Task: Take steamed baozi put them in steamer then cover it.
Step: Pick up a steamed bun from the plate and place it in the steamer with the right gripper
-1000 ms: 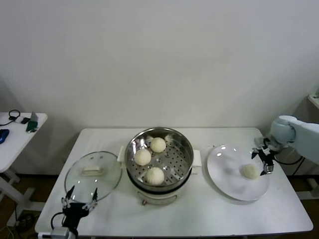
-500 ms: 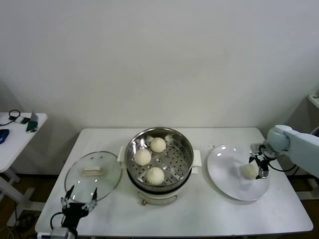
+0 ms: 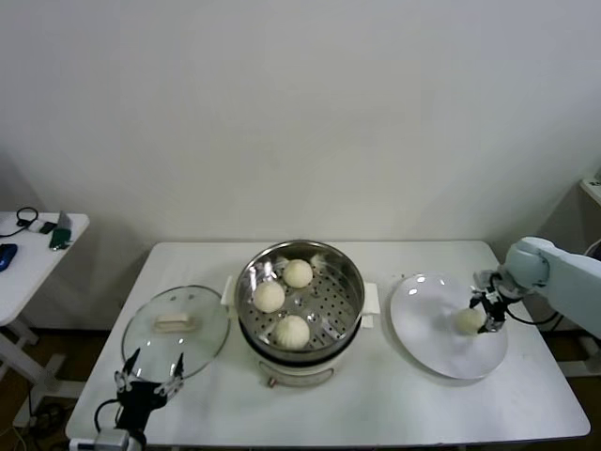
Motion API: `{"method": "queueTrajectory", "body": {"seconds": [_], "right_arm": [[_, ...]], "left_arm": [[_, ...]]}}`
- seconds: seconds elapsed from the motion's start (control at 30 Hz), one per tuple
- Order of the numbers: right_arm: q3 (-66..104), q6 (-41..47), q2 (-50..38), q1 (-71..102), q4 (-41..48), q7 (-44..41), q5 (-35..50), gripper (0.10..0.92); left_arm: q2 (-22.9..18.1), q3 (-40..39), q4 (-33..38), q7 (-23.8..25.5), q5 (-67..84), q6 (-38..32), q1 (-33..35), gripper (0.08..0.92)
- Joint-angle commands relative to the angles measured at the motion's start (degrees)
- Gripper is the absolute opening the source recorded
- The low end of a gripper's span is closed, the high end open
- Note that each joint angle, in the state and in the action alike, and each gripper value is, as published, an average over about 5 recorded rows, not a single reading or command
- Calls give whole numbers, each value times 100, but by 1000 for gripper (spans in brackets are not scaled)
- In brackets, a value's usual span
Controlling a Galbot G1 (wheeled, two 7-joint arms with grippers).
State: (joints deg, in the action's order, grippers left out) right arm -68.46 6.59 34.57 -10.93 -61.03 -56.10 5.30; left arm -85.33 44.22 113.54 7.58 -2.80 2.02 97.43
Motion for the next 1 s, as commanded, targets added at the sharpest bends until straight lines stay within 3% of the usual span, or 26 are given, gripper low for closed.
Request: {"method": "queueTrajectory", "body": {"seconds": [0.03,0.27,0.47,0.73,1.0], "right_arm": [[-604,19,-158,-944,-404,-136,514,652],[-2648,84,137,-3900,-1362,-266,2191,653],[-3106,244,956,-5435,-1964,-320,3066,653],[-2563,934,1702,-5377,-3087,309,4140,653],[-2365,1258,2225,-4370,-3400,788,3902,653]], "left_arm": [[-10,-9,20,1,-6,6,-15,823],[80,2,27,-6,46,20,-59,823],[134,-13,27,-17,121,16,-90,823],[152,-18,40,-15,209,22,-132,823],[115,10,121,4,201,82,-213,823]]}}
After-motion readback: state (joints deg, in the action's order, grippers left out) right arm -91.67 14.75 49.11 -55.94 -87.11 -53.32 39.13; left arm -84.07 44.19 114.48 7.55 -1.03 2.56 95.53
